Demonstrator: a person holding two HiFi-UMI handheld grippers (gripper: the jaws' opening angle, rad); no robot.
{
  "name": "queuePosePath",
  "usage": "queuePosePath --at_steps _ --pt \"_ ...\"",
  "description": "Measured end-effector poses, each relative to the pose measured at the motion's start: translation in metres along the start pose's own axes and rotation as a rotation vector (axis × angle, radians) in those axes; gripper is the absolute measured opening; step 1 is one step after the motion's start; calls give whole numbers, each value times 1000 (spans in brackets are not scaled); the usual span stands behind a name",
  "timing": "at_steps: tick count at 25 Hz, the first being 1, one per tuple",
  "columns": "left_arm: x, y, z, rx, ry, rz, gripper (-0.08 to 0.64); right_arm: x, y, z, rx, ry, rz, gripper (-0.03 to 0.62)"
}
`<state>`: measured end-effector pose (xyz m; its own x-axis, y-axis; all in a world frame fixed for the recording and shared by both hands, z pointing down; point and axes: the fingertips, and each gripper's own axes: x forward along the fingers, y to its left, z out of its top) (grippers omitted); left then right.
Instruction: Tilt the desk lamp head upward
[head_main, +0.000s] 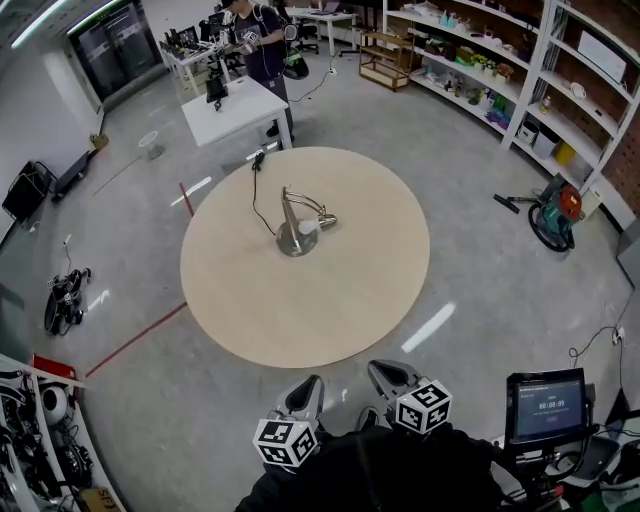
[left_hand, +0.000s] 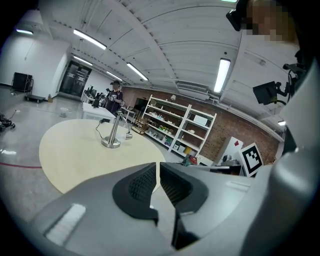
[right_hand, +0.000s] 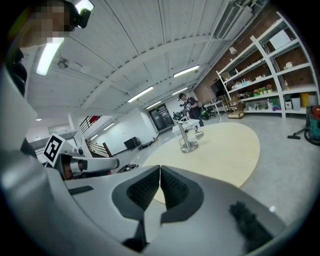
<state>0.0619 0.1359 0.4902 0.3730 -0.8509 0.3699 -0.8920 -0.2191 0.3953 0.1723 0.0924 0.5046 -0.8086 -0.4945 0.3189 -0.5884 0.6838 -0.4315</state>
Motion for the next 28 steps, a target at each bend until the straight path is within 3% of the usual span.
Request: queuePosePath --at_steps 5,17,28 --pt "29 19 18 -3 -7 -45 31 22 -18 17 -3 -14 -38 6" --pt "60 131 86 29 -9 -170 31 131 -3 56 -18 -86 -159 6" --pt "69 178 96 -20 32 -254 31 170 10 58 -12 -52 -255 6"
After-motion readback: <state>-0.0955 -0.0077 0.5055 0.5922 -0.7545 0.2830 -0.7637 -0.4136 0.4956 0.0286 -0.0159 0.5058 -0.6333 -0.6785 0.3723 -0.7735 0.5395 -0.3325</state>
